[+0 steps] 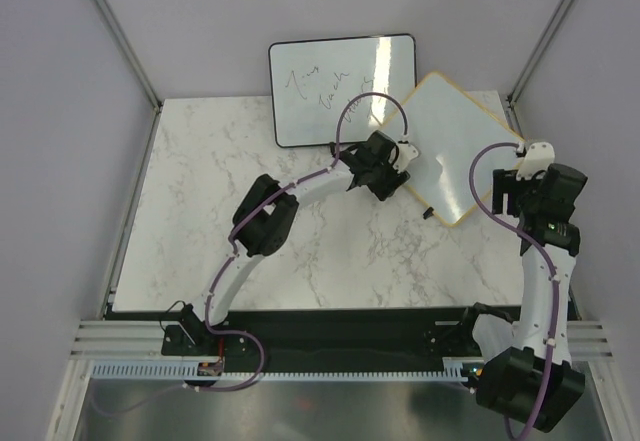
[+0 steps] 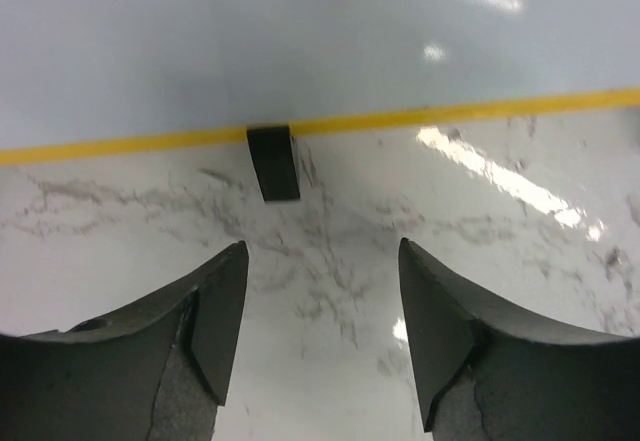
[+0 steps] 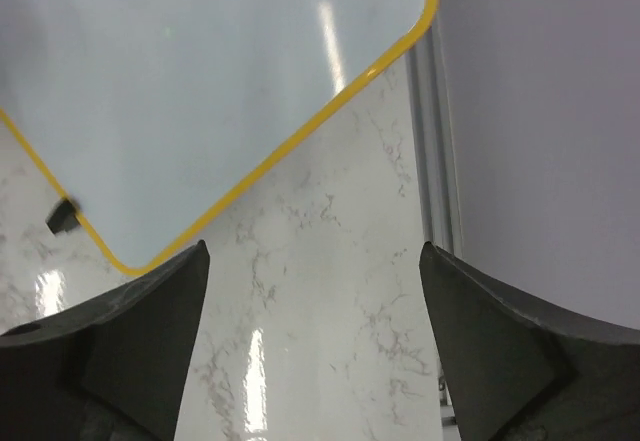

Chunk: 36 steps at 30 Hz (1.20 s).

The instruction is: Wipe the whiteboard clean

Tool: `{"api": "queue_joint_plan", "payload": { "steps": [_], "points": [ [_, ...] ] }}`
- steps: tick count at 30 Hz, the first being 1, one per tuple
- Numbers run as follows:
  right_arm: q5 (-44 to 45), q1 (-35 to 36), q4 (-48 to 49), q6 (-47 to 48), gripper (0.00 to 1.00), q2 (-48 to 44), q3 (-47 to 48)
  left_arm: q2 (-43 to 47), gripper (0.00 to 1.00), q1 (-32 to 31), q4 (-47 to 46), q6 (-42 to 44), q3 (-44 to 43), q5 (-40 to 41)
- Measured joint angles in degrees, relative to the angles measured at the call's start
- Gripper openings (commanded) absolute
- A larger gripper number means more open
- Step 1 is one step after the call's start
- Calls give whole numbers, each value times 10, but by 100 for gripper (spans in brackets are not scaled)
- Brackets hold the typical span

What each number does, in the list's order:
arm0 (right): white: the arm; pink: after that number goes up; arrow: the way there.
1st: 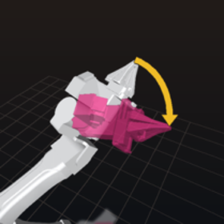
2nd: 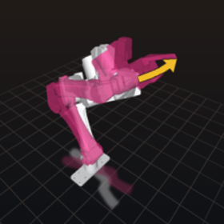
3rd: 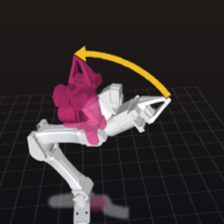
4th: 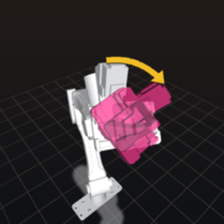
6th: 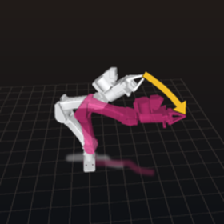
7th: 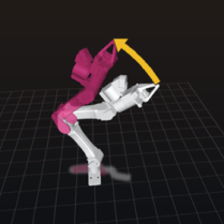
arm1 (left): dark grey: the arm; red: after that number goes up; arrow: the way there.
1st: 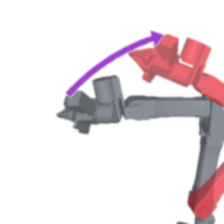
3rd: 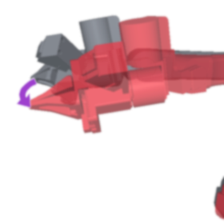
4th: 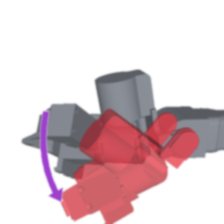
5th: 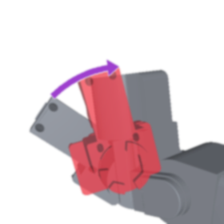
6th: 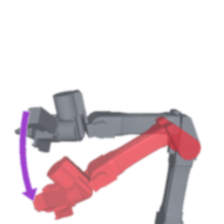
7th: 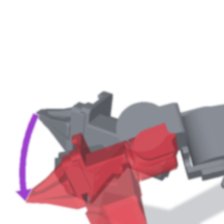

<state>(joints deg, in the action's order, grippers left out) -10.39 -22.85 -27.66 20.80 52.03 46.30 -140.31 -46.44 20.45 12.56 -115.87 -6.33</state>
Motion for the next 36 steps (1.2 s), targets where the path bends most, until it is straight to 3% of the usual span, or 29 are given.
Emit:
{"api": "queue_joint_plan", "payload": {
  "steps": [6,14,18,28,32,36],
  "points": [
    [9,0,33,-102,98,-8,80,123,79,-2,70,19,96,-4],
    [46,0,63,-334,98,-51,101,419,82,15,126,45,233,-34],
    [66,0,72,-413,98,-115,43,548,82,105,151,45,301,-63],
    [72,3,48,-487,98,-256,-98,711,82,386,203,45,549,-69],
    [72,22,32,-487,98,-269,-131,773,82,455,204,45,629,-71],
    [63,42,19,-486,98,-263,-152,817,83,478,196,44,685,-59]
  ]
}}
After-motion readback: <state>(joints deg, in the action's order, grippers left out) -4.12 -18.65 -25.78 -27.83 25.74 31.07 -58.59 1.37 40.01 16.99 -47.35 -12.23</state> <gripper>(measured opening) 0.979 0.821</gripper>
